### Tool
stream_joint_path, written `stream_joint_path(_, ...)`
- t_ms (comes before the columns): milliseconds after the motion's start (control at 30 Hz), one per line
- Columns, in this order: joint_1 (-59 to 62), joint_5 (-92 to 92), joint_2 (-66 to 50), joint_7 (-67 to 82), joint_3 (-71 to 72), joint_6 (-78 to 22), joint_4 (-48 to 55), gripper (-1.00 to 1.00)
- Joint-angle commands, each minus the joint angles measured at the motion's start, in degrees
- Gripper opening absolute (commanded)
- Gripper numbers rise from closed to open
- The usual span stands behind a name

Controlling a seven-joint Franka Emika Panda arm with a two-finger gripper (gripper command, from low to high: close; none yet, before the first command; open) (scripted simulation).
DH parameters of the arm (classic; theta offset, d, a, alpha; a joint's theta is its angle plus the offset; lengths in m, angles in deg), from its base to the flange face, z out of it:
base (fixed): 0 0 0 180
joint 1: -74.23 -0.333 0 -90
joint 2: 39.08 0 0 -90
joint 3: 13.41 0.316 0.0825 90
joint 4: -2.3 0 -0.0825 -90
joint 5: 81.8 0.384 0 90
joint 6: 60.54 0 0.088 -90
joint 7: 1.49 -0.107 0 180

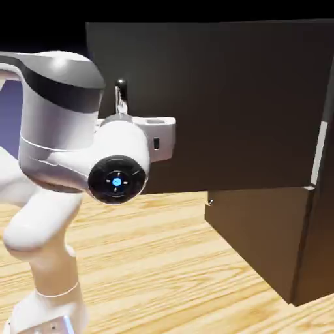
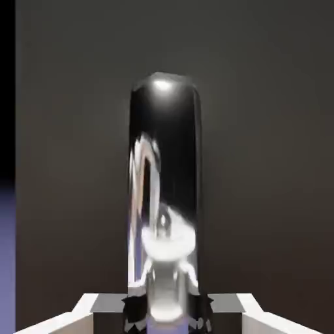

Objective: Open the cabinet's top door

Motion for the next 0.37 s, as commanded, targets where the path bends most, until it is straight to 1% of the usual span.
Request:
stream_joint_path(0, -1.75, -0.79, -1.97, 0.96, -1.81, -1.58, 2.07, -1.0)
stream_joint_path(333, -20.26, -5.76, -20.26, 12.01, -21.86, -17.72, 21.26, -1.0)
